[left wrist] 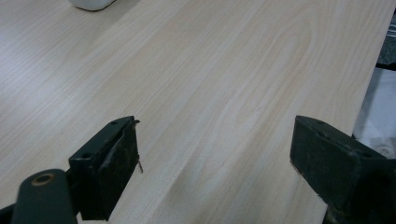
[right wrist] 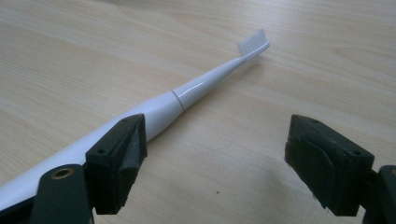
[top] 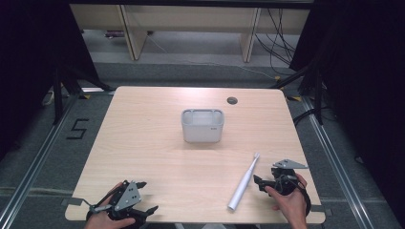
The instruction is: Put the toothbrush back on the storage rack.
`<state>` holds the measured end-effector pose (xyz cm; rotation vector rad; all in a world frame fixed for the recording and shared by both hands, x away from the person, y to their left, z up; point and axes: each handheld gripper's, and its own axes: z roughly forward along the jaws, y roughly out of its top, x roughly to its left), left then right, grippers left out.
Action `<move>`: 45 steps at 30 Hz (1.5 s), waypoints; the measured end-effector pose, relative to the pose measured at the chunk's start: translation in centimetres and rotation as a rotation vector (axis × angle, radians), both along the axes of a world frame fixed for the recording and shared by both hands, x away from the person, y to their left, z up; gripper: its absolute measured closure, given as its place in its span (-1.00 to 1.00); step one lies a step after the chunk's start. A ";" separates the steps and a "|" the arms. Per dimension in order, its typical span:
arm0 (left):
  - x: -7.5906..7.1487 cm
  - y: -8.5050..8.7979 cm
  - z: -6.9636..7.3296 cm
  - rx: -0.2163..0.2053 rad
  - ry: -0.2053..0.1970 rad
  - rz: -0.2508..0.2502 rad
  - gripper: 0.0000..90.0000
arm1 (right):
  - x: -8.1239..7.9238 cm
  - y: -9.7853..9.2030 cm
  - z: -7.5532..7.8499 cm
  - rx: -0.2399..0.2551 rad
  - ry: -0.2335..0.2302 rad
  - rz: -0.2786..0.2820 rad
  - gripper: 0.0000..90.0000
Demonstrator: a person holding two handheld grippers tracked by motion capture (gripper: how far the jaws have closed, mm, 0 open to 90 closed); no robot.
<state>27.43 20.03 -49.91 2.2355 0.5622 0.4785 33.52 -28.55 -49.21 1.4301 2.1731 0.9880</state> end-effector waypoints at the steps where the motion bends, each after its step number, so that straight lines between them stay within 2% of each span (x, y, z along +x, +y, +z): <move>1: 0.0 0.0 0.0 0.000 -0.002 0.000 -0.67 | 0.0 0.0 0.1 -0.005 0.009 -0.006 -0.52; 4: -0.1 -0.1 -0.1 -0.006 -0.005 0.011 -0.67 | -0.1 0.1 0.2 0.020 0.014 -0.010 -0.50; 5: 0.0 0.0 -0.1 -0.005 -0.009 0.007 -0.67 | -0.2 0.2 0.4 0.033 0.032 -0.023 -0.51; 6: 0.0 0.0 -0.1 -0.006 -0.006 0.005 -0.67 | 0.0 0.0 0.4 0.008 -0.005 -0.001 -0.51; 9: 0.0 0.0 -0.1 -0.003 -0.010 0.008 -0.67 | -0.3 0.2 0.7 0.021 0.016 -0.026 -0.50; 10: 0.0 0.0 -0.1 -0.007 -0.005 0.007 -0.67 | -0.3 0.4 0.9 0.055 0.023 -0.034 -0.49; 11: 0.0 0.0 -0.1 -0.007 -0.005 0.007 -0.67 | -0.3 0.4 0.9 0.055 0.023 -0.034 -0.49; 12: 0.0 0.0 -0.1 -0.001 0.002 0.004 -0.67 | -0.5 0.8 1.2 0.090 0.037 -0.048 -0.48; 13: 0.0 0.0 -0.1 -0.001 0.002 0.004 -0.67 | -0.3 0.6 1.3 0.059 0.000 -0.017 -0.47; 14: 0.0 0.0 -0.1 -0.001 0.002 0.005 -0.67 | -0.4 0.9 1.4 0.067 0.008 -0.007 -0.46; 15: 0.0 0.0 -0.1 -0.001 0.002 0.005 -0.67 | -0.7 1.2 1.6 0.082 0.031 -0.024 -0.44; 16: 0.1 0.1 -0.1 0.016 -0.002 0.004 -0.67 | -0.6 1.4 1.7 0.070 0.031 -0.007 -0.44; 19: 0.0 0.0 -0.1 -0.001 -0.008 0.011 -0.67 | -0.4 2.1 1.7 0.052 0.033 0.023 -0.42; 21: 0.0 0.0 -0.1 0.001 -0.010 0.011 -0.67 | -0.5 2.5 1.8 0.063 0.055 0.035 -0.41; 22: 0.0 0.0 -0.1 0.001 -0.010 0.011 -0.67 | -0.4 2.7 1.7 0.047 0.052 0.050 -0.41; 23: 0.0 0.1 -0.1 -0.001 0.001 0.002 -0.67 | -0.4 2.7 1.7 0.047 0.052 0.050 -0.41; 24: 0.0 0.0 -0.1 0.002 0.001 0.003 -0.67 | -0.5 3.2 1.6 0.070 0.072 0.026 -0.41; 25: 0.0 0.0 -0.1 -0.001 0.002 0.003 -0.67 | -0.5 3.2 1.7 0.033 0.086 0.040 -0.41; 26: 0.0 0.0 -0.2 -0.005 -0.003 0.006 -0.67 | -0.2 3.4 1.4 0.033 0.074 0.068 -0.41; 27: 0.0 0.0 -0.2 -0.005 -0.003 0.006 -0.67 | -0.4 3.6 1.6 0.041 0.110 0.042 -0.42; 28: 0.1 0.1 -0.1 0.017 -0.001 0.001 -0.67 | -0.3 3.7 1.5 0.034 0.109 0.046 -0.42; 29: 0.0 0.0 -0.1 0.003 0.000 0.007 -0.67 | -0.2 3.9 1.5 0.044 0.119 0.039 -0.42; 30: 0.1 0.1 -0.1 0.014 -0.002 0.003 -0.67 | 0.0 3.8 1.3 0.020 0.089 0.060 -0.42; 31: 0.1 0.1 -0.1 0.017 -0.003 0.002 -0.67 | -0.1 4.1 1.4 0.031 0.125 0.033 -0.43; 33: 0.1 0.1 -0.1 0.009 -0.007 0.007 -0.67 | 0.3 4.1 1.2 0.032 0.111 0.054 -0.45; 34: 0.1 0.1 0.0 0.017 -0.002 0.005 -0.67 | 0.2 4.3 1.2 0.041 0.128 0.038 -0.47; 35: 0.1 0.1 -0.1 0.017 -0.013 0.010 -0.67 | 0.2 4.4 1.3 0.039 0.163 0.032 -0.48; 36: 0.0 0.0 -0.1 0.002 -0.011 0.012 -0.67 | 0.0 4.8 1.3 0.061 0.186 -0.004 -0.48; 37: 0.0 0.0 -0.1 -0.002 -0.006 0.010 -0.67 | 0.3 4.6 1.2 0.035 0.155 0.029 -0.48; 38: 0.0 0.0 -0.1 0.003 -0.003 0.009 -0.67 | 0.2 5.0 1.2 0.048 0.189 0.003 -0.48; 40: 0.1 0.1 -0.1 0.016 -0.009 0.008 -0.67 | 0.5 4.8 0.9 0.013 0.158 0.035 -0.48; 41: 0.1 0.1 -0.1 0.017 -0.016 0.013 -0.67 | 0.3 5.3 1.1 0.046 0.229 -0.013 -0.48; 42: 0.1 0.1 -0.1 0.017 -0.016 0.013 -0.67 | 0.5 5.1 1.0 0.021 0.212 0.014 -0.49; 43: 0.0 0.1 -0.1 0.012 -0.014 0.010 -0.67 | 0.5 5.1 1.0 0.021 0.212 0.014 -0.49; 44: 0.0 0.1 -0.1 0.004 0.002 0.006 -0.67 | 0.5 5.5 0.9 0.024 0.231 -0.016 -0.50; 45: 0.1 0.1 -0.1 0.005 0.005 0.003 -0.67 | 0.7 5.3 0.8 0.004 0.217 0.016 -0.50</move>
